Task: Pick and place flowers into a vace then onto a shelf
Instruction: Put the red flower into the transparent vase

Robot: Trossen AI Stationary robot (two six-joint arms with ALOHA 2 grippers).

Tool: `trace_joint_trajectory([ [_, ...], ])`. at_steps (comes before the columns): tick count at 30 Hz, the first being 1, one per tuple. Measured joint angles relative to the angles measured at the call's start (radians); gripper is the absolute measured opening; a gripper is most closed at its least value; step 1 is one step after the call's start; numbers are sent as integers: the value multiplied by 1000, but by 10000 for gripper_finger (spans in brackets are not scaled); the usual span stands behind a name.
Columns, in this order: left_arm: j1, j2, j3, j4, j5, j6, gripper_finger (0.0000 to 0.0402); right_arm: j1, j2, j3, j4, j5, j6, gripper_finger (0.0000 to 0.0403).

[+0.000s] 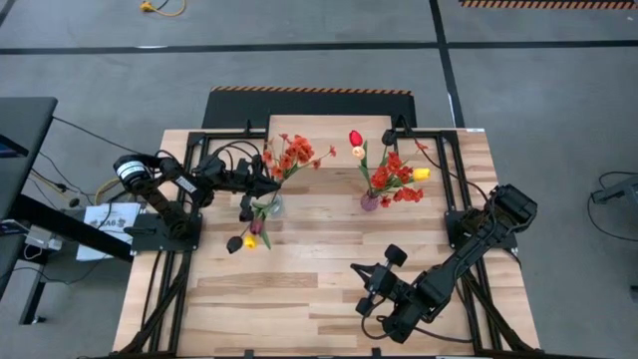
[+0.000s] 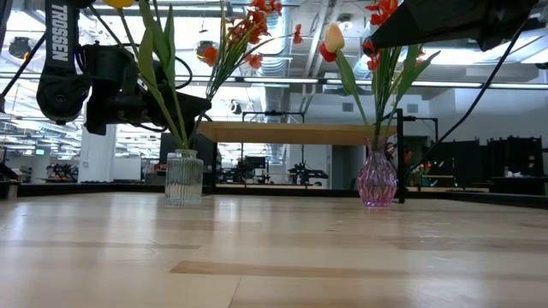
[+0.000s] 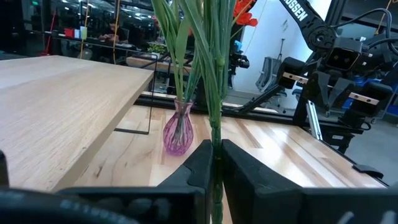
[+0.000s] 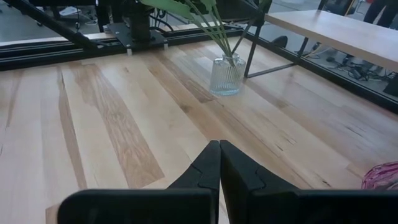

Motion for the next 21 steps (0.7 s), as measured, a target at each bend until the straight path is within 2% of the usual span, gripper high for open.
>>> trace_joint_trajectory([
  [10, 0, 0, 0, 0, 10, 0, 22, 0, 0, 0, 0, -22, 0, 1],
  [21, 0, 0, 0, 0, 6, 1, 75, 0, 0, 0, 0, -24, 0, 1],
])
